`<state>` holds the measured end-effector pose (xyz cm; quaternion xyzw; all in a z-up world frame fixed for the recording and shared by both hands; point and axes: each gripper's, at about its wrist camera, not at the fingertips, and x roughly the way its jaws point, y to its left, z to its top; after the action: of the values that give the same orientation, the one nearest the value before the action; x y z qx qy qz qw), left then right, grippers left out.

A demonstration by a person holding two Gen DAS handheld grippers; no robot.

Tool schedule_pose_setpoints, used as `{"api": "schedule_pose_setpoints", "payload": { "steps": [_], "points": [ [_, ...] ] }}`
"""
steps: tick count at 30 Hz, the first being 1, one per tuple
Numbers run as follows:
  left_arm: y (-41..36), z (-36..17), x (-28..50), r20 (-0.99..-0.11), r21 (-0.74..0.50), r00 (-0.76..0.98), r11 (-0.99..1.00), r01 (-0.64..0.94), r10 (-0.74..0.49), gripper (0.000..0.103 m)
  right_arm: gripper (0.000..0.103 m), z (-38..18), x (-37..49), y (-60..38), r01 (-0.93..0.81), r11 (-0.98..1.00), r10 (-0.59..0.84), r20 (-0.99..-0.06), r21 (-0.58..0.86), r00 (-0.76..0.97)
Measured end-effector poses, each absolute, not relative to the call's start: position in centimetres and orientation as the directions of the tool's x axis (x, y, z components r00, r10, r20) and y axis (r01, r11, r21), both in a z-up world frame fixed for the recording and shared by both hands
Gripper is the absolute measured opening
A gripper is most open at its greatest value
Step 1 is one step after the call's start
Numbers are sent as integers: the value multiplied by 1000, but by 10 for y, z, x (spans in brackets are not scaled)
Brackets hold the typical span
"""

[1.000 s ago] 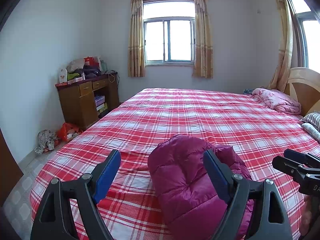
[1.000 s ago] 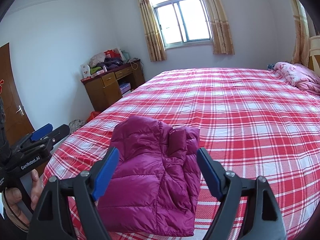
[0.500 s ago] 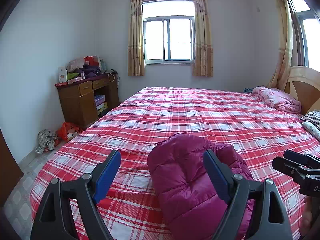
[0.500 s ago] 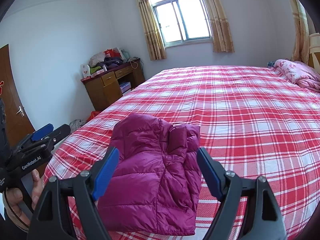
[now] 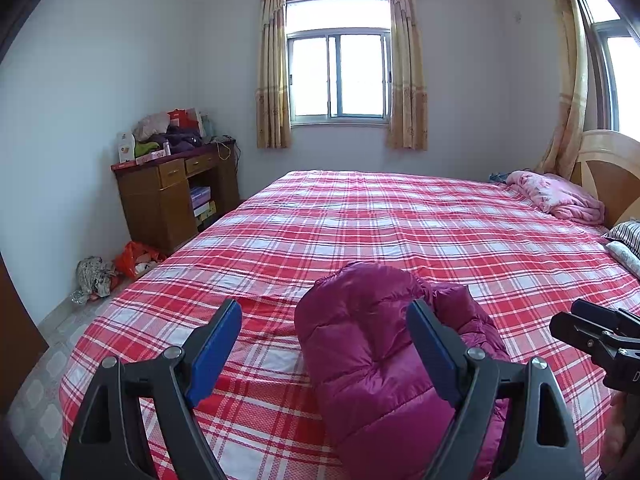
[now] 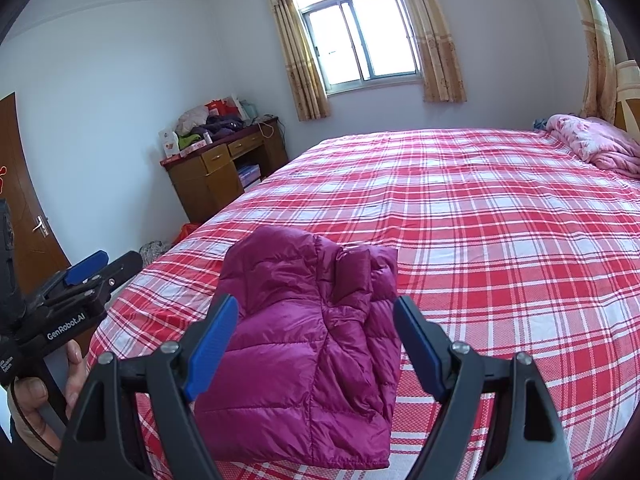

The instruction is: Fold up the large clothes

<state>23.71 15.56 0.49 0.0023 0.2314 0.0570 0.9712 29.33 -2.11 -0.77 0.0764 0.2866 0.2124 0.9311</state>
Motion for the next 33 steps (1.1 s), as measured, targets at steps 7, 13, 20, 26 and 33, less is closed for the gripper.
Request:
{"api": "schedule_pose_setpoints", "payload": {
  "steps": [7,13,20,26,33],
  "points": [
    [150,6,238,-447,63,886,992,-107,124,86,82,-6,291,-20,-357,898,439,-494,257,750],
    [150,8,236,-435,53,891,992,-116,127,86,82,-3,290,-21,-356,898,439,-486,258,756],
    [152,6,239,-455,38,883,993,-107,113,86,83,-3,289,-22,-356,898,439,-485,258,756],
    [151,3,237,-447,43,887,993,-108,116,86,83,-7,288,-22,-356,898,440,-493,260,751],
    [146,3,236,-424,65,896,991,-115,132,86,83,-10,289,-23,-352,899,437,-501,259,747]
  ]
}}
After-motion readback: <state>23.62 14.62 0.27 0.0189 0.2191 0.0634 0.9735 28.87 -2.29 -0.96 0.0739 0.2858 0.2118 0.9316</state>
